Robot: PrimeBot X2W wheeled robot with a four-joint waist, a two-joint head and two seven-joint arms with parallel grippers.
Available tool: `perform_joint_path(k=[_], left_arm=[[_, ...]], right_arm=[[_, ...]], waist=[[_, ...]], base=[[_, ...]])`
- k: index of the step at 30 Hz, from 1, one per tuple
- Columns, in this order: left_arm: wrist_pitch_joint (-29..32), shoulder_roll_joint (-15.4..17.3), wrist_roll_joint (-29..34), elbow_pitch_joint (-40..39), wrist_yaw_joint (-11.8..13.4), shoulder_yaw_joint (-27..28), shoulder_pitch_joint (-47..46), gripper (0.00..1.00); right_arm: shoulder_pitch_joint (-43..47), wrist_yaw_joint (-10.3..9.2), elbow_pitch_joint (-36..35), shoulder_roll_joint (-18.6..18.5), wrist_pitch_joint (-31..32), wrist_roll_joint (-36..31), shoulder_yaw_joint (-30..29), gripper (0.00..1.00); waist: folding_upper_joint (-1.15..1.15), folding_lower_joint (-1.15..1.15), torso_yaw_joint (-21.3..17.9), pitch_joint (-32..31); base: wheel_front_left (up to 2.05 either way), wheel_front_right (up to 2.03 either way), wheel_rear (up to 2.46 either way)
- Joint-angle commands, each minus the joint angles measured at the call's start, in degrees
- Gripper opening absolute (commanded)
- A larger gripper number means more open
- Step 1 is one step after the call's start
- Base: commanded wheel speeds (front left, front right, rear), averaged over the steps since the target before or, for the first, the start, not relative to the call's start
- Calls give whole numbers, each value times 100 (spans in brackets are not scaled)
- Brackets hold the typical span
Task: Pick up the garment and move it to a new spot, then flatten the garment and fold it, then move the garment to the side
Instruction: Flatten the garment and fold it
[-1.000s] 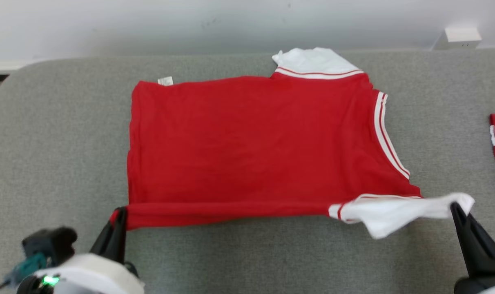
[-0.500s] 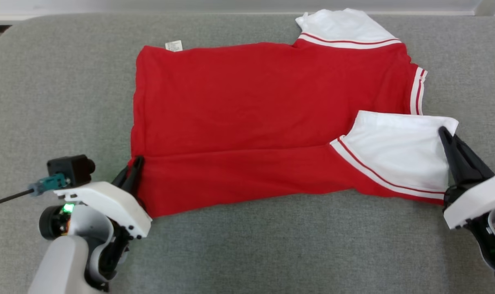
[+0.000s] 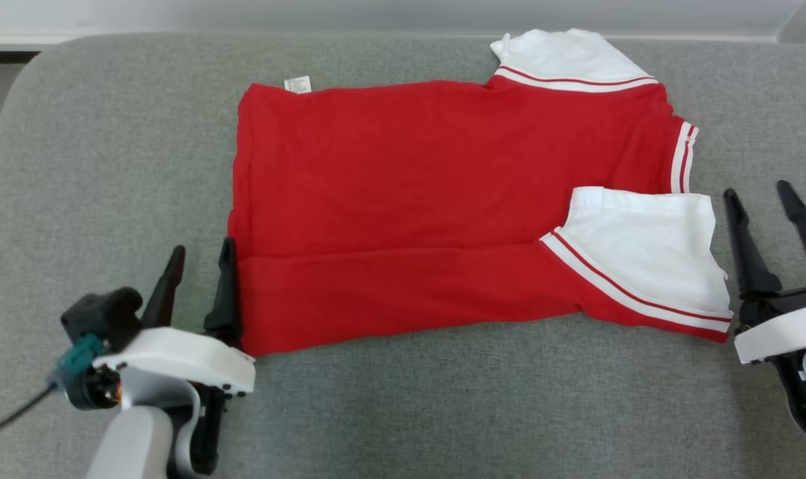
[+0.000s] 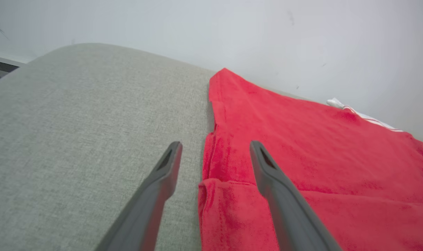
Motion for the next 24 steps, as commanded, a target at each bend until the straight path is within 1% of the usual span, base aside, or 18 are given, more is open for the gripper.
perform_joint_path(k=[1, 3, 5, 7, 10, 13, 16, 19, 24], left_arm=[[-390, -78, 187, -112, 105, 26, 145, 100], [-827, -110, 354, -225, 261, 45, 258, 100], [-1102, -92, 609, -344, 428, 49, 342, 100], [-1248, -76, 820, -517, 563, 32, 440, 100], [-1317, -22, 1069, -787, 721, -23, 611, 100], [-1183, 25, 1240, -990, 797, -121, 810, 100], [-941, 91, 1265, -1106, 828, -198, 1005, 100], [-723, 126, 1258, -1125, 838, -254, 1172, 100], [-567, 122, 1122, -1091, 822, -267, 1273, 100]], right_arm=[[167, -16, -108, 29, -126, -334, -219, 100], [384, -16, -379, 224, -181, -632, -490, 100], [664, -16, -724, 385, -199, -888, -789, 100], [956, -16, -1151, 562, -89, -1134, -1037, 100], [1400, -16, -1857, 834, 235, -1389, -1291, 100], [1837, -16, -2502, 1054, 646, -1537, -1455, 100], [2210, -16, -2971, 1253, 990, -1578, -1507, 100], [2485, -16, -3234, 1380, 1219, -1595, -1521, 100], [2649, -16, -3386, 1481, 1338, -1550, -1548, 100]], waist=[[0, -1, -5, -80], [0, -1, -28, -164], [0, -1, -57, -246], [0, -1, -88, -323], [0, -1, -135, -424], [0, -1, -176, -509], [0, -1, -214, -574], [0, -1, -237, -609], [0, -1, -258, -631]], base=[[0, 0, 0], [0, 0, 0], [0, 0, 0], [0, 0, 0], [0, 0, 0], [0, 0, 0], [0, 0, 0], [0, 0, 0], [0, 0, 0]])
